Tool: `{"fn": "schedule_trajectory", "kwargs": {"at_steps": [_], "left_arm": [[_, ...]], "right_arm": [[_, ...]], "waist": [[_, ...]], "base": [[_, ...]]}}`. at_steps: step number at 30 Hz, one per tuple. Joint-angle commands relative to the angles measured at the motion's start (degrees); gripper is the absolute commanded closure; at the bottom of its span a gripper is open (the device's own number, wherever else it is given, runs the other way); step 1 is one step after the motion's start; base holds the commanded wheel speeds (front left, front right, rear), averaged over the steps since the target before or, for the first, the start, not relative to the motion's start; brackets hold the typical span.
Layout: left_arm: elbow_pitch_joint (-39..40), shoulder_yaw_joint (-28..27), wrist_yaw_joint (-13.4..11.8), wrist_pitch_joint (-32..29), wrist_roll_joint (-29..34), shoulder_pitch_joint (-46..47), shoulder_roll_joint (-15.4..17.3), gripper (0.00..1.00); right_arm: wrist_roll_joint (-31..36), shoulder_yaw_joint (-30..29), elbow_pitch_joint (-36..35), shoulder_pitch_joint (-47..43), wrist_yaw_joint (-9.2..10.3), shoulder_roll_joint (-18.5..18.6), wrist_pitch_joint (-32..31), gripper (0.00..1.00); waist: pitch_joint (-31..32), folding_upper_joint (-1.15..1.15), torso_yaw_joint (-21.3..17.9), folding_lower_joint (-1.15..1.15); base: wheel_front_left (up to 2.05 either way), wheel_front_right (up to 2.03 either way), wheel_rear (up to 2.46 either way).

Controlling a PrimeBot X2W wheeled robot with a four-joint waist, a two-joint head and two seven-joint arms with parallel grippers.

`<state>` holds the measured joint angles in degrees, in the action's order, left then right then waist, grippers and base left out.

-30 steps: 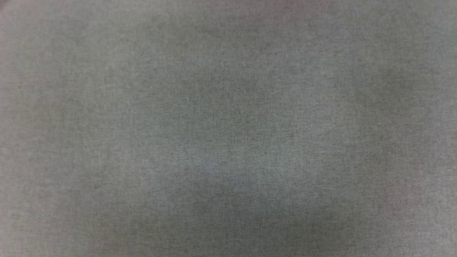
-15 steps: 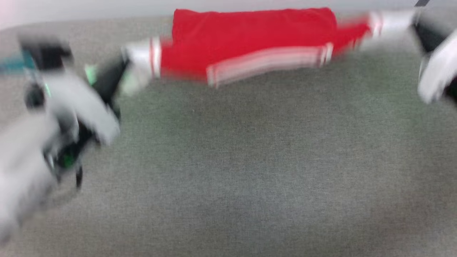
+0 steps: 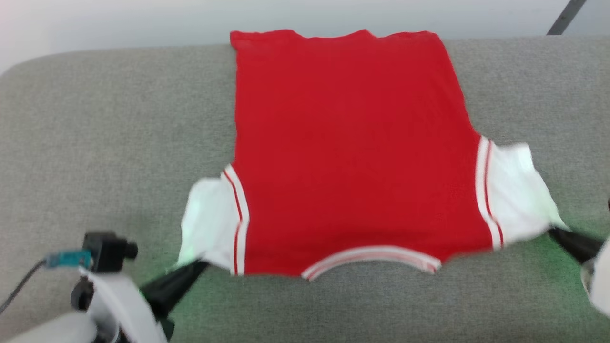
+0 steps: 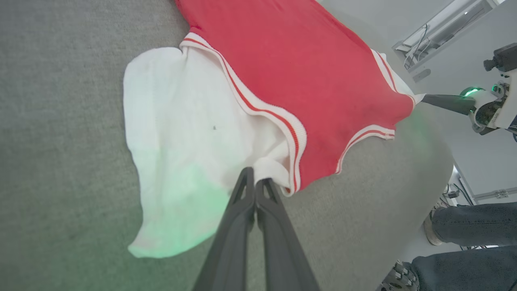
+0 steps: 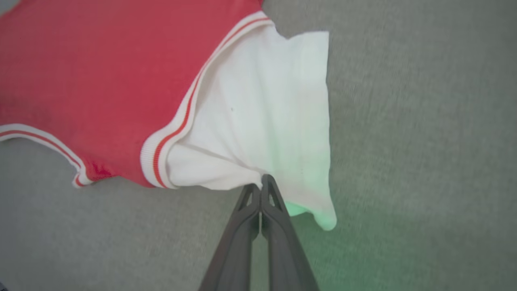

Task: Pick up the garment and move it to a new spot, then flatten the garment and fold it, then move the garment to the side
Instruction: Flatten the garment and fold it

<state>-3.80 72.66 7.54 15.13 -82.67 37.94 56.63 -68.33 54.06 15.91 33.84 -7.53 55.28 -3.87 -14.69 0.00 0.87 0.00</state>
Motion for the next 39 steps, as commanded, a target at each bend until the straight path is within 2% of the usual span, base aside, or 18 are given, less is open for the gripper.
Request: {"fn": "schedule_trajectory", "kwargs": {"at_steps": [1, 5, 10, 17, 22, 29, 33, 36, 37, 39], "left_arm": [[1.08, 0.11, -0.11, -0.03, 0.74, -1.74, 1.51, 1.00], [5.17, -0.04, -0.11, -0.01, 0.62, -4.96, 4.69, 1.00], [10.21, -1.27, -0.11, -0.01, -0.24, -8.56, 8.36, 1.00], [13.04, -1.03, -0.11, 0.00, 1.08, -10.34, 10.04, 1.00], [10.31, -0.74, -0.11, -1.15, 2.98, -8.56, 7.04, 1.00], [0.36, -0.10, -0.11, -4.44, 6.22, -6.85, -0.33, 1.00], [-3.14, 0.19, -0.11, -5.37, 6.64, -6.67, -3.57, 1.00], [-4.49, 0.37, -0.12, -5.13, 6.51, -6.69, -4.95, 1.00], [-5.06, 0.40, -0.14, -4.92, 6.65, -6.62, -5.08, 1.00], [-5.66, 0.40, -0.19, -4.39, 6.50, -6.62, -5.61, 1.00]], "right_arm": [[-0.60, -0.62, -1.71, -3.28, 0.08, 2.03, -0.66, 1.00], [-2.50, -2.91, -8.44, -11.29, 0.08, 5.99, -1.83, 1.00], [-4.31, -6.78, -13.40, -19.32, 0.08, 9.78, -2.43, 1.00], [-3.41, -12.18, -16.71, -24.83, 0.08, 10.80, -3.28, 1.00], [1.79, -16.07, -16.15, -26.02, 0.08, 7.50, -6.78, 1.00], [11.22, -17.49, -13.93, -24.51, 0.07, -1.59, -15.15, 1.00], [14.98, -18.20, -12.18, -24.54, 0.04, -6.60, -17.34, 1.00], [17.28, -19.11, -11.50, -24.90, 0.04, -8.96, -17.97, 1.00], [17.76, -19.46, -11.62, -25.06, 0.04, -9.73, -18.20, 0.93], [18.56, -20.15, -11.93, -25.30, 0.04, -10.74, -18.59, 0.58]], "waist": [[0.00, 0.00, 0.41, 0.00], [-0.56, 0.00, 0.58, 0.00], [-1.53, 0.00, 0.41, 0.00], [-2.35, 0.00, -0.05, 0.00], [-2.32, 0.00, -0.21, 0.00], [-2.23, 0.00, -0.44, 0.00], [-2.63, 0.00, -0.48, 0.00], [-3.04, 0.00, -0.52, 0.00], [-3.20, 0.00, -0.59, 0.00], [-3.45, 0.00, -0.78, 0.00]], "base": [[0.00, 0.00, 0.00], [0.00, 0.00, 0.00], [0.00, 0.00, 0.00], [0.00, 0.00, 0.00], [0.00, 0.00, 0.00], [0.00, 0.00, 0.00], [0.00, 0.00, 0.00], [0.00, 0.00, 0.00], [0.00, 0.00, 0.00], [0.00, 0.00, 0.00]]}}
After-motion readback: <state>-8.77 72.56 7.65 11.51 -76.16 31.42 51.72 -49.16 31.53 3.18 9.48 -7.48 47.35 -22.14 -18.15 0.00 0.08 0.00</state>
